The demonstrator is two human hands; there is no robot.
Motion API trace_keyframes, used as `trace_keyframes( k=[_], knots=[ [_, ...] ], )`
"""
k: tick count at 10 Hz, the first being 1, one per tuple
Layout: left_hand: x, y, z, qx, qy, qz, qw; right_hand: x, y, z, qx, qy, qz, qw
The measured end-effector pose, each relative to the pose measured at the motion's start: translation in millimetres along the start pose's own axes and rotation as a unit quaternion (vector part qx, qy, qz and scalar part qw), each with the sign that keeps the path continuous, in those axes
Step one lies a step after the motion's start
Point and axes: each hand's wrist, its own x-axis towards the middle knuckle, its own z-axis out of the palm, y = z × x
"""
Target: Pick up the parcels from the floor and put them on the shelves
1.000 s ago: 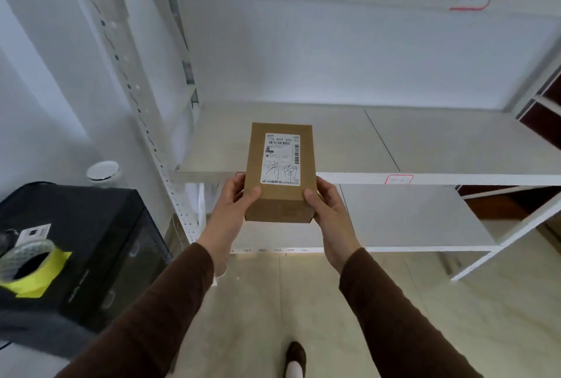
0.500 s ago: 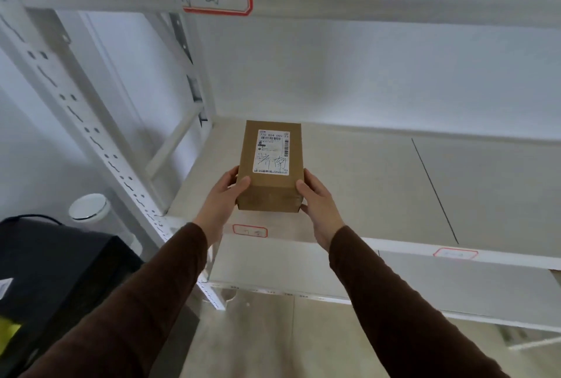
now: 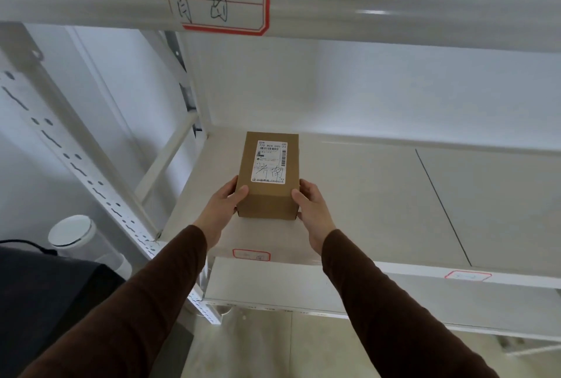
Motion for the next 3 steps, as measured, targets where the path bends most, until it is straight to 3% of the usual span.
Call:
trace_keyframes(
  k=[3],
  knots=[
    [19, -9, -9, 0.002, 0.004, -0.008, 1.000, 0, -7, 1, -0.026, 0.000, -0.001, 1.000]
  ],
)
